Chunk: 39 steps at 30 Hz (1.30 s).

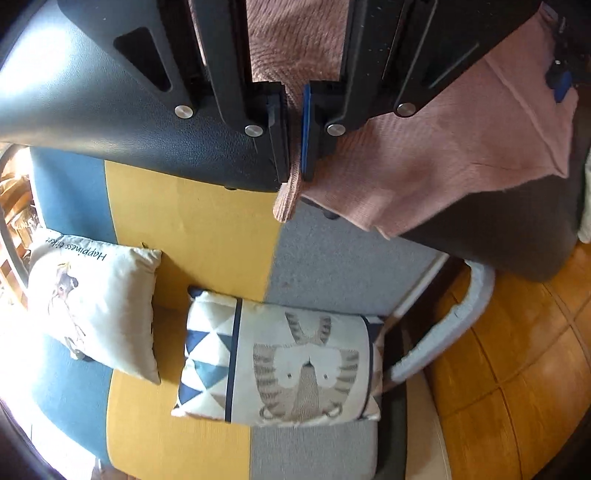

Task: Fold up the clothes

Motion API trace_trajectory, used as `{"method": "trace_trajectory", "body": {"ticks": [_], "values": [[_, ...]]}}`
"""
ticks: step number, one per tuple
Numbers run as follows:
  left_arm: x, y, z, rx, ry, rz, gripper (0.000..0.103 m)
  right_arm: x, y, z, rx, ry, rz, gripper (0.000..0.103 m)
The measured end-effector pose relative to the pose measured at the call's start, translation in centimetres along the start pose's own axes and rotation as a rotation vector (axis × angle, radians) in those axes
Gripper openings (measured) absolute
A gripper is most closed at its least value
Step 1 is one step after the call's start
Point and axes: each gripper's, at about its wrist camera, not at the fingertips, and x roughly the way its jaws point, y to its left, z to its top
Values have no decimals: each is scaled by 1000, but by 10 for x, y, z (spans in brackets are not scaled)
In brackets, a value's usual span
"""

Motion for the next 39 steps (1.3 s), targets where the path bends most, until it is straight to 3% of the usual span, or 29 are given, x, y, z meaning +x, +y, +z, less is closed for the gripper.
{"method": "trace_trajectory", "body": {"ticks": [5,9,15,21,23,25,29,36,39], "values": [[1,-1,0,1,-1,2,38,-61,5,-8,31,-115,108,5],[1,-2,0,2,0,3,38,-110,16,-34,12,-174,207,5],[-1,-3,0,1,4,7,38,-157,46,-118,-117,-222,260,5],[-2,-5,1,2,14,13,39,-129,62,-196,-213,-117,184,5],[-2,-5,2,0,19,12,39,-121,54,-205,-161,-98,201,8],[-2,-5,3,-4,30,8,39,-116,41,-209,-54,-90,275,12],[-4,-12,9,15,81,19,39,-109,31,-216,62,-103,304,13],[-7,-52,64,2,175,-257,39,-102,30,-221,99,-108,295,13],[4,-90,92,75,182,-325,41,-101,31,-223,99,-114,291,13]]}}
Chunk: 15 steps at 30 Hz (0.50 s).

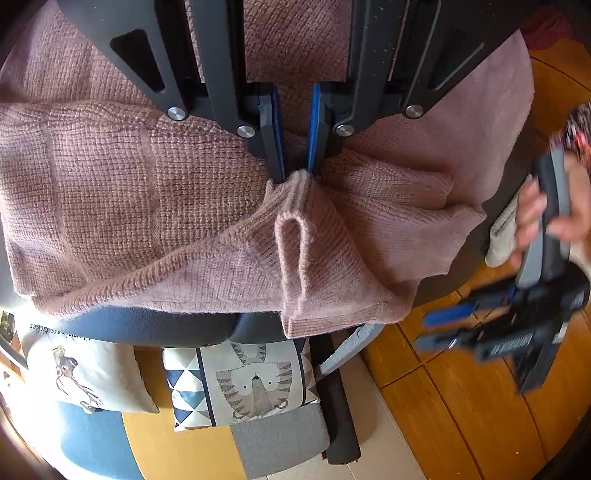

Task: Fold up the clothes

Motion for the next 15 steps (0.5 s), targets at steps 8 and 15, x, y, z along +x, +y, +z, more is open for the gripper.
{"method": "trace_trajectory", "body": {"ticks": [8,15], "values": [[111,-56,37,252,495,-84,41,-1,-15,1,51,-11,42,9],[122,-56,19,351,568,-82,41,0,-25,3,97,-19,88,9]]}}
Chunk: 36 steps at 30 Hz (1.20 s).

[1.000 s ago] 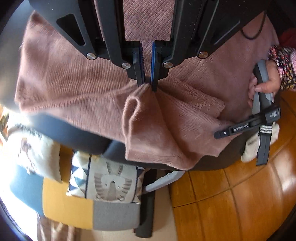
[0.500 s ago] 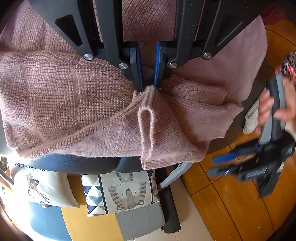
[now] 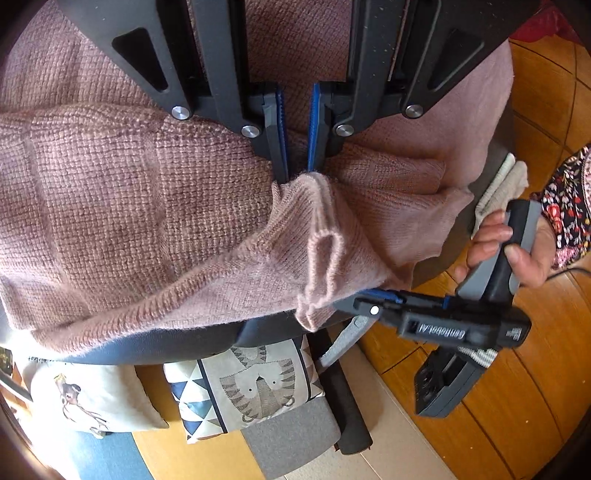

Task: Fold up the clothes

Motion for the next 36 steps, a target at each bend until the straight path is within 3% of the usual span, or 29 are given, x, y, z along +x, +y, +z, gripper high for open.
{"method": "trace_trajectory", "body": {"ticks": [4,8,11,20,29,31,33,34,35,36], "values": [[-7,-6,-26,51,-68,40,41,0,0,1,6,-3,4,8],[-17,-10,-50,48,-146,96,25,-1,0,2,6,-3,3,8],[-21,-9,-75,73,-167,110,23,-1,0,3,6,-4,3,8],[-36,9,-146,49,-202,59,23,-1,-1,3,9,-4,7,8],[-63,49,-158,-298,-317,-116,26,-13,-5,6,67,-19,46,12],[-67,52,-162,-354,-369,-96,27,-36,2,6,84,-98,1,13],[-62,52,-171,-389,-410,-78,28,-58,11,12,96,-189,34,13],[-58,52,-175,-404,-429,-70,29,-66,17,19,99,-225,53,20],[-51,51,-180,-415,-430,-73,29,-68,23,28,103,-240,69,35],[-41,50,-184,-422,-421,-83,29,-64,28,41,111,-225,89,43]]}}
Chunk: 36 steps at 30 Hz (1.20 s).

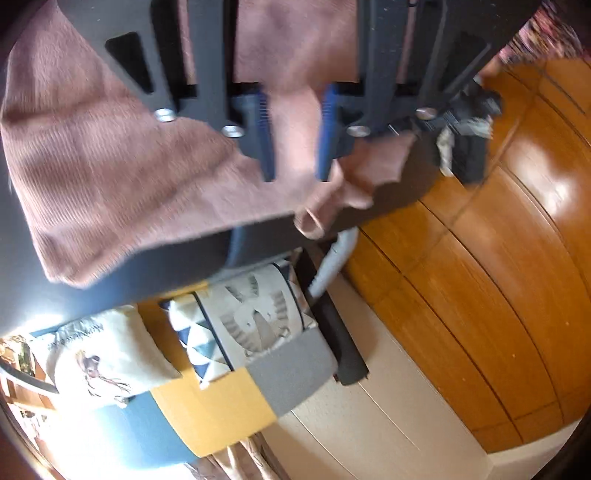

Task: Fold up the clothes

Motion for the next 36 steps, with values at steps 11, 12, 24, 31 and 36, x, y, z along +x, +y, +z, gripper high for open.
{"method": "trace_trajectory", "body": {"ticks": [11,12,24,31,36], "values": [[-5,32,-29,-61,-163,-159,25,125,-12,43,348,283,60,46],[-4,35,-30,-80,-168,-167,22,127,0,40,303,293,94,46],[-35,48,-55,-244,-251,-106,22,61,52,-22,-2,346,160,46],[-41,50,-32,-348,-228,-265,34,1,-20,-2,213,189,-106,46],[-10,25,3,-305,-73,-210,34,17,-37,5,292,218,-68,46]]}}
